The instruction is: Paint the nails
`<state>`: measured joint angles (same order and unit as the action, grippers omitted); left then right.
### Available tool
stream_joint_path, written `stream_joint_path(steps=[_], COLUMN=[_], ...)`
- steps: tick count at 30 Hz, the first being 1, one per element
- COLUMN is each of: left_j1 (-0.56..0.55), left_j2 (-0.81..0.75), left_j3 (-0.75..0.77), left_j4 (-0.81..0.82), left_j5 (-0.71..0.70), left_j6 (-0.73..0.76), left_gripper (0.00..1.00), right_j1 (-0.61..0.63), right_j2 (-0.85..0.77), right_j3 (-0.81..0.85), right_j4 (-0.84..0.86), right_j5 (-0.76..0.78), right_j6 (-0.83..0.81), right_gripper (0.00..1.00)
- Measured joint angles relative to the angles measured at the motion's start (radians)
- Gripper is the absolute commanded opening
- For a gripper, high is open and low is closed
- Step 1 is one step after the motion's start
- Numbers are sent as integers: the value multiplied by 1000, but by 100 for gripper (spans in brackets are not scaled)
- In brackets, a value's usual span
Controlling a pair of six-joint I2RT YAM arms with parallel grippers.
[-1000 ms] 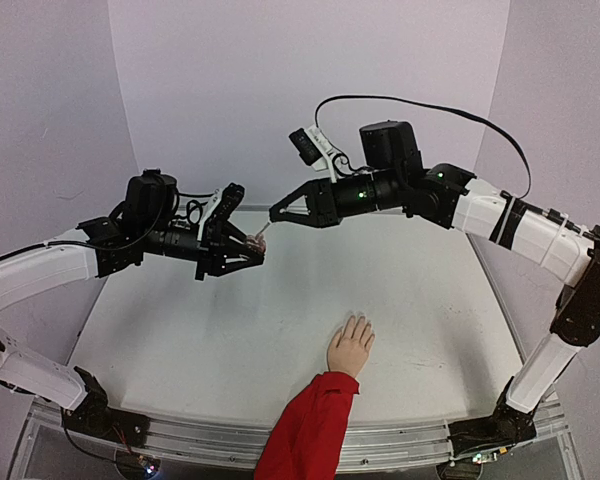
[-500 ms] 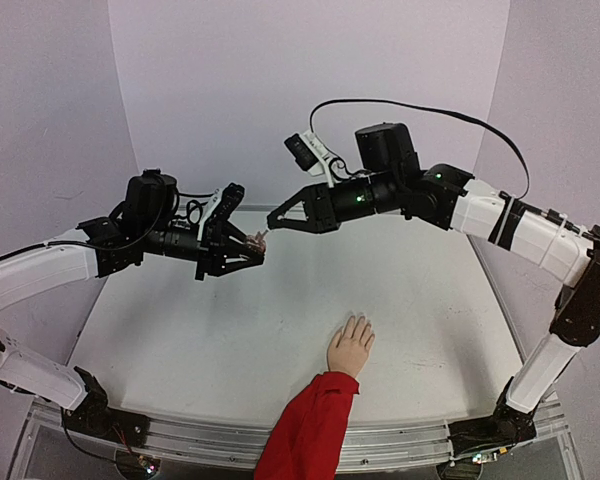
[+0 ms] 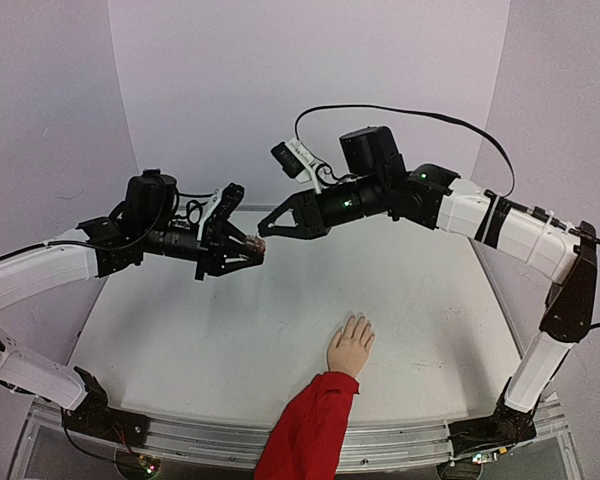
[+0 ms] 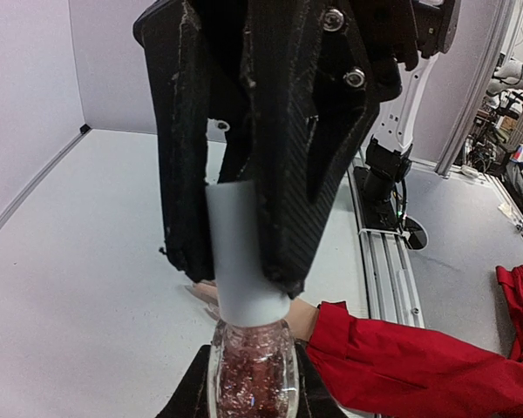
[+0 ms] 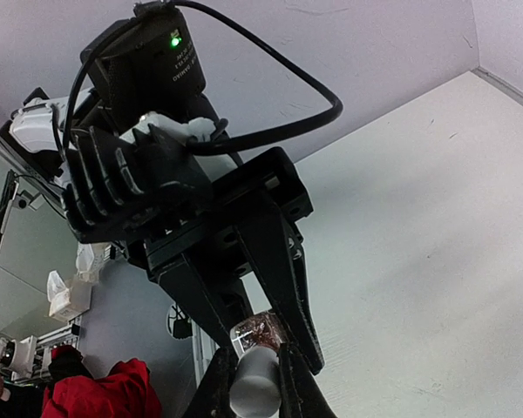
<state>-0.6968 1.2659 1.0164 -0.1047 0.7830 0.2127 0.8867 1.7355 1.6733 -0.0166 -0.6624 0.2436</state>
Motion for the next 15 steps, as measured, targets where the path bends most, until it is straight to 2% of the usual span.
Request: stream_joint_path(steps=[8,15], left_j1=[-4,-3], left_j2=[0,35], left_j3=[0,14], left_j4=[-2,-29], left_j5=[32,209], left_j6=[-4,-70], left_gripper=[0,0], right_j1=[0,-9], right_j2=[5,80], right_j3=[14,133], right_j4=[-42,-207], right_j5=[-45,-215], right_j6=[-89,-276], right_gripper=[0,0])
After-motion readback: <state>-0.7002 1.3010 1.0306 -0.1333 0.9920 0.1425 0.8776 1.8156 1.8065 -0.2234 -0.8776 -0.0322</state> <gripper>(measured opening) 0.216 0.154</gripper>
